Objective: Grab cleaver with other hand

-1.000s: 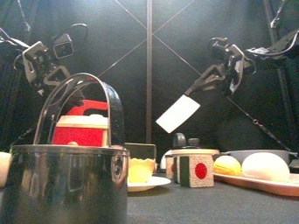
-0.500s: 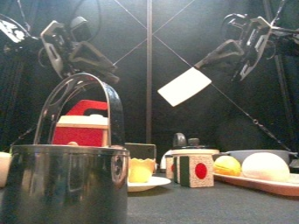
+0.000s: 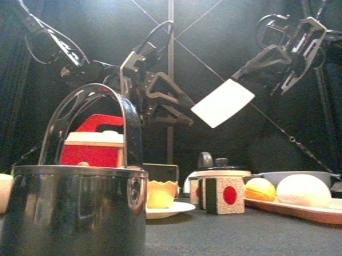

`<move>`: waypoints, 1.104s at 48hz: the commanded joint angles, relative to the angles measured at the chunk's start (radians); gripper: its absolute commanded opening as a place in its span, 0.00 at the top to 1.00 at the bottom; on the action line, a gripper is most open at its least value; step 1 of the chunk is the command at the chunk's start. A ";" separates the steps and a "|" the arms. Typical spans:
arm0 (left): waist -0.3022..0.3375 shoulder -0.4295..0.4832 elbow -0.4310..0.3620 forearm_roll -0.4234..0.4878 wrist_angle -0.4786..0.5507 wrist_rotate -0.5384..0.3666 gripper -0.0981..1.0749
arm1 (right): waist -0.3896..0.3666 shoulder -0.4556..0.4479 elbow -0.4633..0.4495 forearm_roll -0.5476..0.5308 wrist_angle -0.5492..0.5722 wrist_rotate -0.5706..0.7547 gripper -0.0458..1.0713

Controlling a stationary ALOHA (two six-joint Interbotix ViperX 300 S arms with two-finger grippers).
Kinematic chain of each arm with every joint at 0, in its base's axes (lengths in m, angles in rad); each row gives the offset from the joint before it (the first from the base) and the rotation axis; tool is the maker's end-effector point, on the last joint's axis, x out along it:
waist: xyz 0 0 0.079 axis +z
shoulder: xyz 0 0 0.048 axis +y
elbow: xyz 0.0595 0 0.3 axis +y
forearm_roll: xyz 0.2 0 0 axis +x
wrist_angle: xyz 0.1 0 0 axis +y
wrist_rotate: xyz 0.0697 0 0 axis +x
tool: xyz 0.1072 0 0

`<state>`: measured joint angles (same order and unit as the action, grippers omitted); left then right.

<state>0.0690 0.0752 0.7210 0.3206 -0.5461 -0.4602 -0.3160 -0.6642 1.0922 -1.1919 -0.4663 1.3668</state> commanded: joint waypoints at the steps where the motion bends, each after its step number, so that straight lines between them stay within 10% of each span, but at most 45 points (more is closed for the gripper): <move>1: -0.005 -0.025 -0.015 0.000 -0.011 0.003 0.20 | -0.002 -0.005 -0.005 -0.002 -0.002 -0.002 0.61; 43: -0.029 0.066 -0.094 -0.029 -0.012 0.003 0.22 | -0.006 -0.012 -0.005 -0.009 -0.002 -0.003 0.61; 53: -0.028 0.077 -0.135 -0.031 -0.012 0.002 0.40 | -0.012 -0.072 -0.011 -0.008 -0.002 -0.002 0.61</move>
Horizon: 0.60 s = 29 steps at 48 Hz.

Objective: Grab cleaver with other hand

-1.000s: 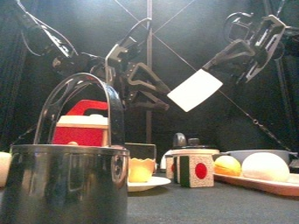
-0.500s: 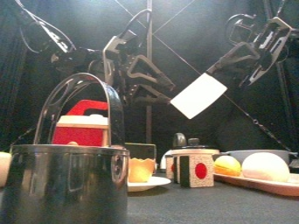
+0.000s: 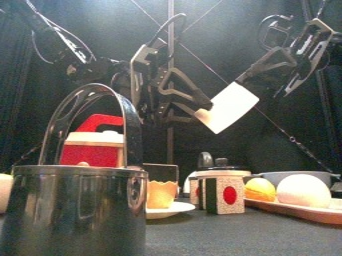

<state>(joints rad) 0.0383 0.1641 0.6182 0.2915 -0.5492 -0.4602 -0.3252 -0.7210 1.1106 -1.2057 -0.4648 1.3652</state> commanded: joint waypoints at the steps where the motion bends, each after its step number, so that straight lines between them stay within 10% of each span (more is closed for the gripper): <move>1: 0.003 -0.015 -0.034 -0.002 -0.009 0.002 0.43 | -0.003 -0.023 -0.029 0.008 -0.003 0.000 0.61; 11: 0.005 -0.061 -0.037 -0.023 -0.018 0.002 0.65 | 0.002 -0.046 -0.011 0.017 -0.005 0.003 0.61; 29: 0.028 -0.095 0.015 -0.043 -0.018 0.003 0.66 | 0.011 -0.049 0.083 0.035 -0.005 0.011 0.61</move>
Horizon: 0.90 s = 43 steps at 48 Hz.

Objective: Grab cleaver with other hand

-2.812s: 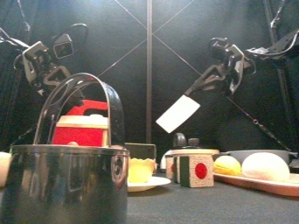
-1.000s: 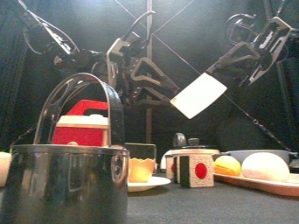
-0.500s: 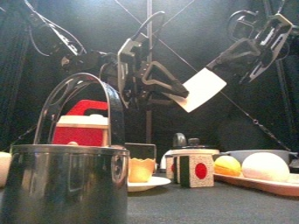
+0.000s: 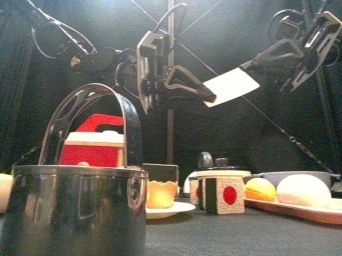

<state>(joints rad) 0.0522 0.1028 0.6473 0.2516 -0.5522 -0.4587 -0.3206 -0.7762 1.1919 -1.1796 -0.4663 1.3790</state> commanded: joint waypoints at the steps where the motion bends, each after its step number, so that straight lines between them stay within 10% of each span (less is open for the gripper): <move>1: 0.015 -0.034 -0.012 -0.002 -0.015 0.002 0.66 | 0.006 0.006 0.005 0.012 -0.003 -0.005 0.61; 21: 0.029 -0.026 -0.002 -0.003 -0.015 0.002 0.66 | 0.028 0.009 0.012 0.071 -0.002 0.003 0.56; 35: 0.028 -0.029 0.018 -0.003 -0.006 0.000 0.66 | 0.057 0.014 0.018 0.187 0.009 0.005 0.15; 43: 0.028 -0.041 0.051 0.006 -0.003 0.002 0.66 | 0.135 0.020 0.008 0.242 0.166 0.002 0.11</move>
<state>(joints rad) 0.0767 0.0859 0.7041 0.2531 -0.5522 -0.4587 -0.2086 -0.7624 1.2210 -0.9511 -0.3405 1.3821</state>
